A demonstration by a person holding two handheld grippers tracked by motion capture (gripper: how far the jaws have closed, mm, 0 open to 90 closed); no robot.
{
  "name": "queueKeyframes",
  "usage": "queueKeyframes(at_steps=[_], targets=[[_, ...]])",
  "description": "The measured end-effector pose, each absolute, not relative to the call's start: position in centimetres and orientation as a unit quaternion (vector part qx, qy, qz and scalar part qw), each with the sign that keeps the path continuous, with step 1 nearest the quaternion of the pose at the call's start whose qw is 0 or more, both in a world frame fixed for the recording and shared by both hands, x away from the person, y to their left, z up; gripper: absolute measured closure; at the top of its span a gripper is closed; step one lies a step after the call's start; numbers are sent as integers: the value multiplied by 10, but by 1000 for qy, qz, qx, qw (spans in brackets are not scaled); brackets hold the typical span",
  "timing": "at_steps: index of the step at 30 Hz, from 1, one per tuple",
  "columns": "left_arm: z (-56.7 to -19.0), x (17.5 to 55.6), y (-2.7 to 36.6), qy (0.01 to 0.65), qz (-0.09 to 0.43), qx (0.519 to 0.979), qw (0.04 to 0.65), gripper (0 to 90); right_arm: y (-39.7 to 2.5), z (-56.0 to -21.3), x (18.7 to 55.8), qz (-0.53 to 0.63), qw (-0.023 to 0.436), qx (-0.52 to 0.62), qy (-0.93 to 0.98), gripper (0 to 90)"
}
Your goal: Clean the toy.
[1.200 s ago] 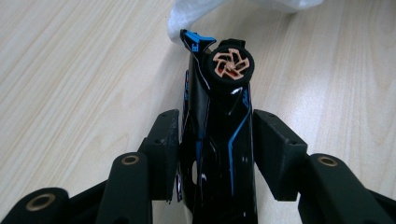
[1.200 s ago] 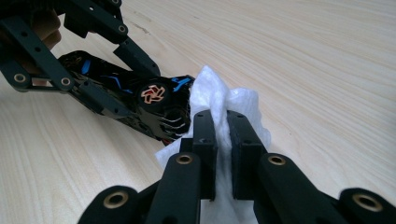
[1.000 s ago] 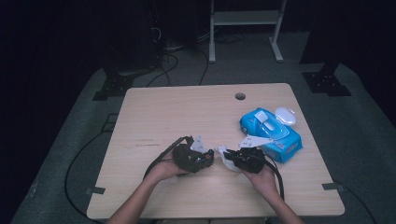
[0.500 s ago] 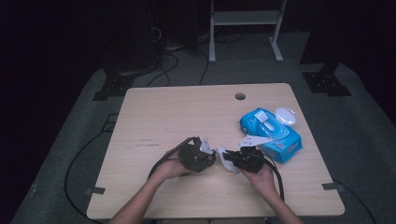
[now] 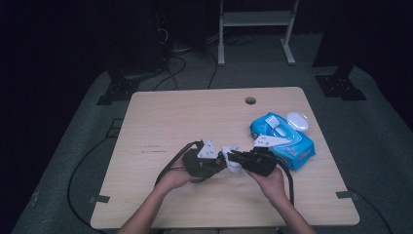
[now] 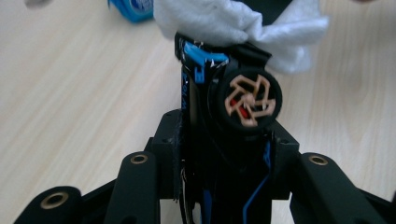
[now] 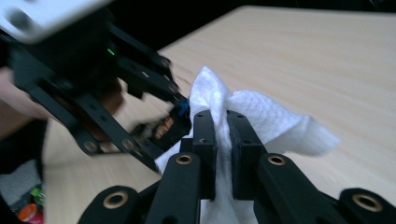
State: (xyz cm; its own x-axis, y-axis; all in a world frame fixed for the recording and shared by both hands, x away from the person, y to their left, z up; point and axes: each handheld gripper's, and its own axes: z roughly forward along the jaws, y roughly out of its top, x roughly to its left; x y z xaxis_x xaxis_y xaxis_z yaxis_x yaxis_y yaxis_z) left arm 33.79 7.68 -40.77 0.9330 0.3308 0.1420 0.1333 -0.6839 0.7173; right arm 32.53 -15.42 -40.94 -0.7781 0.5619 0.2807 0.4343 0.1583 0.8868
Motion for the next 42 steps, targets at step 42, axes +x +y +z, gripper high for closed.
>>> queueKeyframes(at_steps=[42], targets=[[-409, 327, 101, 147, 142, 868, 454, 573, -116, -372, 314, 525, 137, 265, 797, 823]])
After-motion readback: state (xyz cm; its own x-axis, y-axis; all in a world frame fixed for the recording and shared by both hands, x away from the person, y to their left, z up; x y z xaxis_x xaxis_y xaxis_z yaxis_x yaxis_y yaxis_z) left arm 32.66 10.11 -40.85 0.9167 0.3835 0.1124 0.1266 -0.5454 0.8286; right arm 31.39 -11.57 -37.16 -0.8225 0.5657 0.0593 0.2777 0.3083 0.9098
